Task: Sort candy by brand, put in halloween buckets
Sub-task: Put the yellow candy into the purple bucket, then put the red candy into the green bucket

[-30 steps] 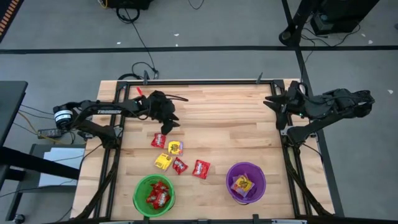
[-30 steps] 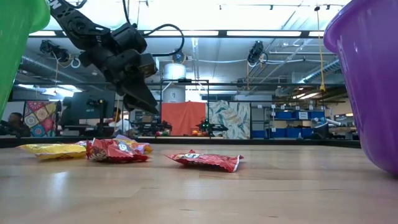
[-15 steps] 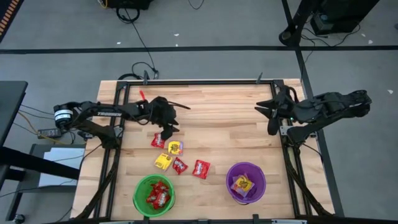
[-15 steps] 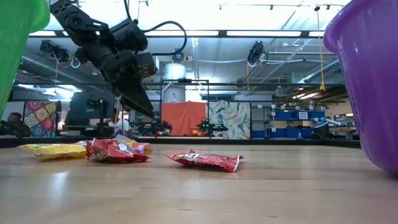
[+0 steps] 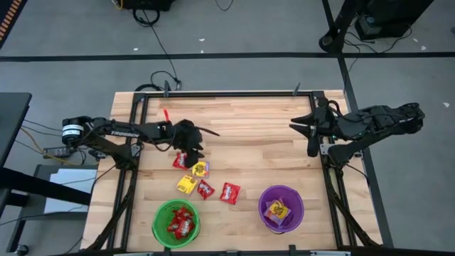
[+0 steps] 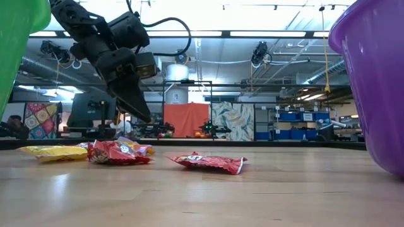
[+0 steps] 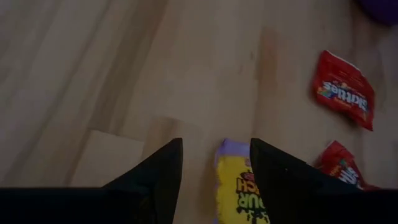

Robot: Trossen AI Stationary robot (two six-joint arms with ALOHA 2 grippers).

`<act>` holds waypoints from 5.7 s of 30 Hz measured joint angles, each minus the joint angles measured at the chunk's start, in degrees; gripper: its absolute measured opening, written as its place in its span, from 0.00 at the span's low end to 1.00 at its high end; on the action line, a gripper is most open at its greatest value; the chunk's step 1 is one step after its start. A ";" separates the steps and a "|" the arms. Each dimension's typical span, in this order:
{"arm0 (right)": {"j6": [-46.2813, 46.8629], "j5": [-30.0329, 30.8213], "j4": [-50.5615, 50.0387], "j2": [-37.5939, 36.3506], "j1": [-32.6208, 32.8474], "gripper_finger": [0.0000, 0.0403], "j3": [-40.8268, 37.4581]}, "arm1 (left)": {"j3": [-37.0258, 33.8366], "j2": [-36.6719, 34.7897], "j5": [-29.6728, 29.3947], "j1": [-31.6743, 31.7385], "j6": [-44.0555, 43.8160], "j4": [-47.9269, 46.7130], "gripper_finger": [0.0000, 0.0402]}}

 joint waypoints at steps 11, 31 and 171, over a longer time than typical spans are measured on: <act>-0.17 -1.36 0.12 0.15 0.00 0.25 0.00 | 0.00 0.00 4.98 -0.16 -0.42 -0.01 0.75; -1.51 -1.36 -0.37 0.15 -0.01 0.25 0.02 | 0.22 12.37 3.51 -2.35 -6.15 3.42 0.79; -10.56 -2.43 -4.54 -1.64 -13.77 0.25 0.04 | 36.91 20.93 4.35 -7.41 12.53 -40.29 0.53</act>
